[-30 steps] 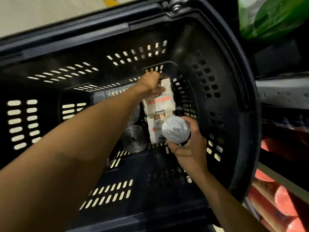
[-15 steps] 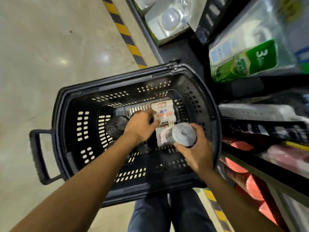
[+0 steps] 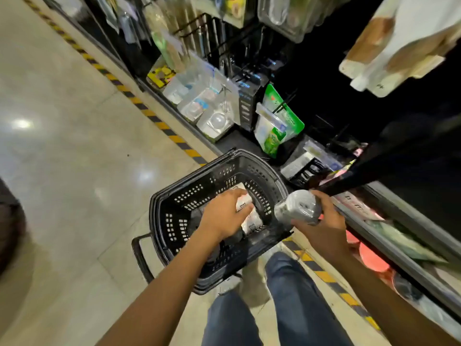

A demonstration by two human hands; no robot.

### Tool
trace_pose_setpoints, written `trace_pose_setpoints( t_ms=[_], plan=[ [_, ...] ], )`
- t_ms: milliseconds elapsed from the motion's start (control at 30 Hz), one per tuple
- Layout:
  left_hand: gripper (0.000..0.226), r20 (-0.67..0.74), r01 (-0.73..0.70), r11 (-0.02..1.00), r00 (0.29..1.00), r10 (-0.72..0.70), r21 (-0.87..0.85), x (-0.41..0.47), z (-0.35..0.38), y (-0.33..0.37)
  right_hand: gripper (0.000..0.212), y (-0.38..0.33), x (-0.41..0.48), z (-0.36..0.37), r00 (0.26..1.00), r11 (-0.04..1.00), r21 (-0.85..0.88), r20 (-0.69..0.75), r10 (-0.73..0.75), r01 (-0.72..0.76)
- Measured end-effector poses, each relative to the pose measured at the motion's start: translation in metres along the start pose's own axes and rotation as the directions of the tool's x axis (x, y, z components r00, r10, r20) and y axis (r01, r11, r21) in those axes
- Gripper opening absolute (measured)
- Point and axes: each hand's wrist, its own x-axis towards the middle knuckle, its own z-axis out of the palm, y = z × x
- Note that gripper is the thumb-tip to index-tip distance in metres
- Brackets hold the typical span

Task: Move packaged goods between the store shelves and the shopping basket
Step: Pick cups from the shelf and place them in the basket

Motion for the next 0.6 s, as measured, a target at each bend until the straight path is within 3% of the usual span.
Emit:
trace_pose_setpoints(
  t_ms=[233,400,600],
  plan=[
    [0.044,0.115,-0.299,0.954,0.949,0.295,0.018,-0.057,-0.006,0.083,0.063,-0.029,-0.114,-0.072,0.933,0.993,0.115,-0.360,0.030,0.012],
    [0.044,0.280,-0.541,0.833,0.822,0.495,0.114,-0.079,0.019,0.163,0.065,-0.011,-0.189,-0.121,0.817,0.979,0.203,-0.561,0.137,-0.024],
    [0.047,0.399,-0.768,0.614,0.629,0.667,0.185,-0.128,0.077,0.265,0.062,0.026,-0.280,-0.179,0.626,0.957,0.288,-0.740,0.244,-0.032]
  ],
)
